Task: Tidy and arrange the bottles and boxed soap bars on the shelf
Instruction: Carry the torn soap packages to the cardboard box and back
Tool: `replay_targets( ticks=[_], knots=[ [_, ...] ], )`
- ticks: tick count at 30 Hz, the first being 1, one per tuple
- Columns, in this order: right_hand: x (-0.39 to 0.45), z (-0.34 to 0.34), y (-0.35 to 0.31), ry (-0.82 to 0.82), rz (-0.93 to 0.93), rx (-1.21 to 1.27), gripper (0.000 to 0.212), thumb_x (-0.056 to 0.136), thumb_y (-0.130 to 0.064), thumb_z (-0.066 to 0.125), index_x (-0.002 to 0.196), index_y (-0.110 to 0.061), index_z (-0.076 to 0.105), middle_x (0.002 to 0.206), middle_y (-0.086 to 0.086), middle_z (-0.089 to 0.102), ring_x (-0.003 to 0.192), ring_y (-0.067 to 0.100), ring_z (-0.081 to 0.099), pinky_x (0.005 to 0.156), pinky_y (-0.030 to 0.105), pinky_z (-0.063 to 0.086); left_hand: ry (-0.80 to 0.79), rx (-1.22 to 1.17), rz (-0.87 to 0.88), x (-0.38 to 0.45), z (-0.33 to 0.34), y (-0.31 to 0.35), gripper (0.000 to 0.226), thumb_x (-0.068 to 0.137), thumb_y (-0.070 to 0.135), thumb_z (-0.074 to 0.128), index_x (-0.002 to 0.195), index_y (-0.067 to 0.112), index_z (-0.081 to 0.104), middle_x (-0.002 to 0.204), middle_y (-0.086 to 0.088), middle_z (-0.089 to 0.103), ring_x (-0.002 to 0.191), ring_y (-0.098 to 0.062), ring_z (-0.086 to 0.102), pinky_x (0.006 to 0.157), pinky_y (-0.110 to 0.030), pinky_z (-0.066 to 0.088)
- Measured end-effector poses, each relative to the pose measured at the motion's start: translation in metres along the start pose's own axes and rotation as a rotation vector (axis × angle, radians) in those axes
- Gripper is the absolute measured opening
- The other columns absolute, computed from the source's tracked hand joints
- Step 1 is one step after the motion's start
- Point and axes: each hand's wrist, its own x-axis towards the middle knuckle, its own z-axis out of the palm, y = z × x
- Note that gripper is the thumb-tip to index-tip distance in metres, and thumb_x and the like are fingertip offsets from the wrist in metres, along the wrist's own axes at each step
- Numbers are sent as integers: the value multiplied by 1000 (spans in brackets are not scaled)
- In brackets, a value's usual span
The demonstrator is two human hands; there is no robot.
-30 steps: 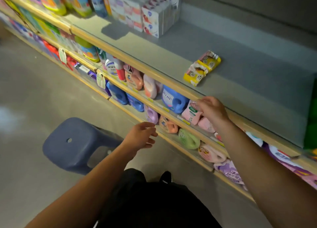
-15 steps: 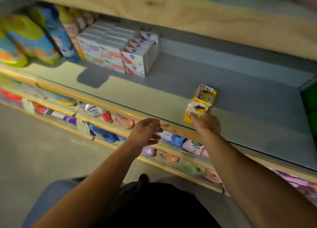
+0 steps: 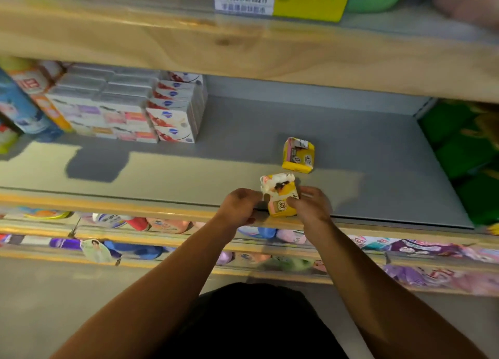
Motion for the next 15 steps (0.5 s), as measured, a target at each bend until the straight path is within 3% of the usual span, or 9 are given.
replay_targets(
  ticks=[2, 4, 6, 7, 9, 10, 13, 15],
  knots=[
    [-5, 2, 1, -81, 95, 198, 35, 80, 3, 71, 111, -13, 66, 97, 6, 69, 81, 21, 67, 63, 26, 53, -62, -25, -29, 3, 7, 1, 22, 93, 25, 61, 98, 4, 66, 97, -19, 71, 88, -30, 67, 86, -42, 55],
    [-16, 2, 2, -227, 142, 331, 29, 85, 6, 64, 111, -9, 66, 99, 13, 71, 85, 28, 70, 68, 38, 59, -62, -69, -42, 5, 11, 0, 17, 94, 24, 60, 89, 7, 64, 88, -15, 70, 83, -28, 68, 80, -39, 58],
    [-19, -1, 1, -310, 77, 305, 26, 89, 1, 63, 114, -6, 66, 107, 16, 70, 95, 31, 69, 83, 46, 57, -39, -142, -26, 6, 8, -1, 15, 97, 21, 58, 94, 7, 65, 87, -12, 73, 80, -26, 72, 74, -40, 60],
    [-18, -4, -2, -309, 29, 288, 20, 90, -4, 64, 109, -9, 68, 107, 16, 70, 94, 27, 69, 84, 43, 57, -23, -192, -28, 6, 5, -1, 16, 98, 20, 58, 101, 6, 65, 91, -14, 75, 84, -28, 73, 76, -44, 60],
    [-2, -12, -14, -210, -87, 132, 13, 91, -19, 67, 104, -17, 67, 108, 11, 70, 85, 17, 66, 74, 30, 55, 14, -261, -32, 4, -5, 2, 20, 98, 20, 57, 109, 4, 63, 101, -19, 74, 95, -35, 72, 86, -55, 57],
    [11, -16, -20, -116, -157, -24, 22, 90, -29, 67, 110, -18, 65, 112, 7, 69, 87, 16, 63, 71, 26, 51, 35, -255, -20, 3, -10, 3, 19, 98, 19, 57, 109, 4, 63, 100, -19, 74, 93, -35, 72, 86, -56, 56],
    [54, -17, -41, 42, -321, -424, 51, 88, -50, 62, 127, -18, 57, 124, 9, 62, 116, 28, 56, 89, 32, 47, 84, -236, 10, -4, -25, 8, 14, 98, 19, 56, 105, 8, 63, 85, -11, 77, 76, -24, 75, 67, -44, 62],
    [76, -5, -51, 67, -265, -464, 68, 84, -69, 54, 129, -18, 55, 129, 12, 59, 125, 32, 51, 101, 37, 43, 107, -224, 6, -9, -34, 10, 13, 98, 17, 57, 104, 8, 63, 84, -11, 76, 71, -21, 75, 56, -33, 59]
  ],
)
